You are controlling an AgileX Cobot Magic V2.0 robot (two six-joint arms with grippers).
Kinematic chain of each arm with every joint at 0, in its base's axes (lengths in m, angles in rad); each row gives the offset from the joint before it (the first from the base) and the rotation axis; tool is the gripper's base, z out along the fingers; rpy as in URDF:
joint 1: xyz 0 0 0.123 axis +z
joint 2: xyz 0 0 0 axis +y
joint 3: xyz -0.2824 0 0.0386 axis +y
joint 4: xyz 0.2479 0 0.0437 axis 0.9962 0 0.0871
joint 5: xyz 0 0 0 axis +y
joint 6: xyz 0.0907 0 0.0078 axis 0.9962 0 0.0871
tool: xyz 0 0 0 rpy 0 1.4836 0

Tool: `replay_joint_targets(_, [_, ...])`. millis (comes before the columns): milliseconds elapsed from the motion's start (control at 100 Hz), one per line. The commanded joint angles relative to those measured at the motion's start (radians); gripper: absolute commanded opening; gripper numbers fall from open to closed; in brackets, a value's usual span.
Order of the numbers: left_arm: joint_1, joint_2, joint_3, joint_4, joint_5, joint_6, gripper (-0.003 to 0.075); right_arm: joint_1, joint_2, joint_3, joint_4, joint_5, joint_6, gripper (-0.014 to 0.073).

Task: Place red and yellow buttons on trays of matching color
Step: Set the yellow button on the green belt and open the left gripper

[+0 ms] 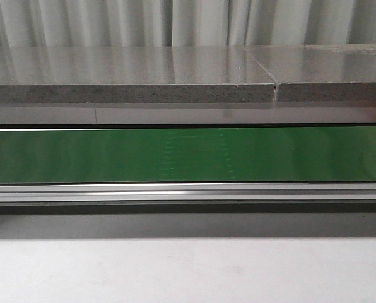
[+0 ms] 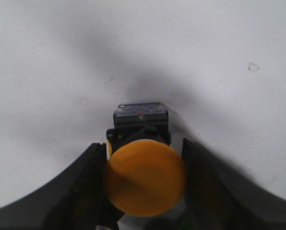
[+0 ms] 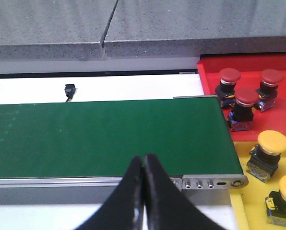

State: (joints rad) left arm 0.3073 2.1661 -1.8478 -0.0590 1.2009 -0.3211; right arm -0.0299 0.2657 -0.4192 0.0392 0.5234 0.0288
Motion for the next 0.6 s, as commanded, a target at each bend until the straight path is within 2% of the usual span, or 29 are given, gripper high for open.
replay_joint_targets(0, [0.004,-0.06,-0.036,-0.013,-0.009,-0.004,0.026,0.004,0.009,-0.025,-0.008,-0.072,0.001,-0.0067])
replay_joint_targets(250, [0.004,-0.073,-0.093,-0.01,0.007,0.058,0.0146,0.004,0.009,-0.025,-0.008,-0.072,0.001,-0.0067])
replay_joint_targets(430, [0.002,-0.143,-0.103,0.059,0.017,0.14,0.0134,0.004,0.009,-0.025,-0.008,-0.072,0.001,-0.0067])
replay_joint_targets(590, [0.002,-0.224,-0.099,0.049,0.022,0.171,0.0134,0.004,0.009,-0.025,-0.008,-0.072,0.001,-0.0067])
